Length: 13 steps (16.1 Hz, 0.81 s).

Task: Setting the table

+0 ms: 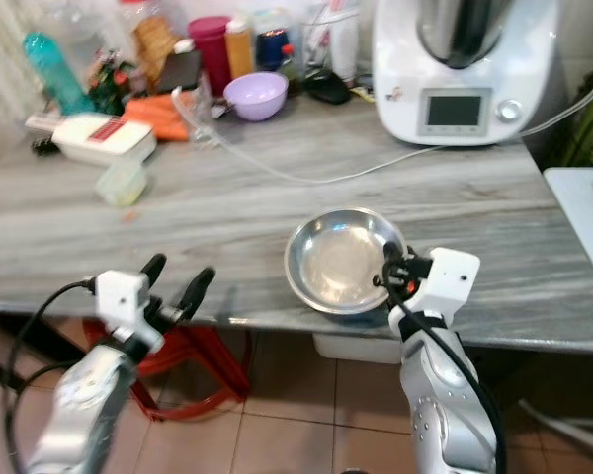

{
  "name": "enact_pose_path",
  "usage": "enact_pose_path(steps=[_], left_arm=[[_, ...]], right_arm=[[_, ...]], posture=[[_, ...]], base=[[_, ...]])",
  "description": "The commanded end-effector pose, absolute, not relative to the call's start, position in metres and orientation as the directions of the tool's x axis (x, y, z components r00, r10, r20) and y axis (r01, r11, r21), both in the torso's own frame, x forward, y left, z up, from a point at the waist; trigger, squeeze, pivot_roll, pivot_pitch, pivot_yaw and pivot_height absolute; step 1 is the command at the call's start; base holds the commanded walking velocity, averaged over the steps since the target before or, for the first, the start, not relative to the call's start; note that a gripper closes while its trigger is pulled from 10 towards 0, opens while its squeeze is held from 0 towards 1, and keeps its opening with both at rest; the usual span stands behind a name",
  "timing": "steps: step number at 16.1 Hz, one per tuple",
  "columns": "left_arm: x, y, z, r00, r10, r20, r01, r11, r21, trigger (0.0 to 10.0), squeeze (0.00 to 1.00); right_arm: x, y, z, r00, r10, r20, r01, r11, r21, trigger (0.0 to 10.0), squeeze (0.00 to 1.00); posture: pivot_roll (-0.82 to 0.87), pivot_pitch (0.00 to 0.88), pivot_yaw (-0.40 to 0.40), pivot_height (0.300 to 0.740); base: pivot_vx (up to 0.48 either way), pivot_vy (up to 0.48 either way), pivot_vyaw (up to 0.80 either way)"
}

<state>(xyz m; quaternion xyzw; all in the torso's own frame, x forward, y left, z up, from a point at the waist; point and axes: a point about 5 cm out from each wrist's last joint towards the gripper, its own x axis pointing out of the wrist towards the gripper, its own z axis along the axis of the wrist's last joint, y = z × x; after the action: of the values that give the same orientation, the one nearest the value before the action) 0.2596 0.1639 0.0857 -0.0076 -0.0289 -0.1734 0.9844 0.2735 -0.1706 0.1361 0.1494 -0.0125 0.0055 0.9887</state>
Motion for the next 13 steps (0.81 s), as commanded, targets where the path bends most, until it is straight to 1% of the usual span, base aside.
enact_pose_path(steps=[1,4,5,6,11,13], left_arm=[[0.256,0.170,0.087,0.932,-0.357,0.058,0.358,0.934,-0.001,10.0,0.00],[0.248,0.163,0.088,0.899,-0.433,0.058,0.435,0.900,-0.026,10.0,0.00],[0.242,0.154,0.090,0.864,-0.499,0.063,0.502,0.864,-0.040,10.0,0.00],[0.241,0.152,0.091,0.852,-0.520,0.064,0.523,0.851,-0.039,10.0,0.00],[0.239,0.148,0.092,0.830,-0.554,0.060,0.557,0.830,-0.047,10.0,0.00],[0.239,0.147,0.093,0.818,-0.573,0.057,0.575,0.816,-0.052,10.0,0.00]], right_arm=[[0.279,-0.169,0.139,1.000,0.008,0.022,-0.015,0.940,0.340,10.0,0.00],[0.290,-0.175,0.139,1.000,-0.012,-0.009,0.014,0.948,0.318,10.0,0.00],[0.300,-0.176,0.139,0.999,-0.012,-0.045,0.025,0.954,0.300,10.0,0.00],[0.304,-0.175,0.138,0.998,-0.007,-0.063,0.025,0.955,0.297,10.0,0.00],[0.330,-0.175,0.142,0.993,-0.041,-0.110,0.070,0.957,0.281,10.0,0.00],[0.340,-0.167,0.138,0.988,-0.027,-0.150,0.068,0.960,0.273,10.0,0.00]], posture=[[-0.12,0.095,0.090,0.740],[-0.11,0.099,0.087,0.740],[-0.11,0.100,0.085,0.740],[-0.11,0.100,0.085,0.740],[-0.10,0.099,0.088,0.740],[-0.10,0.099,0.092,0.740]], base=[[0.000,0.000,0.00],[0.000,0.000,0.00],[0.000,0.000,0.00],[0.000,0.000,0.00],[0.000,0.000,0.00],[0.000,0.000,0.00]])
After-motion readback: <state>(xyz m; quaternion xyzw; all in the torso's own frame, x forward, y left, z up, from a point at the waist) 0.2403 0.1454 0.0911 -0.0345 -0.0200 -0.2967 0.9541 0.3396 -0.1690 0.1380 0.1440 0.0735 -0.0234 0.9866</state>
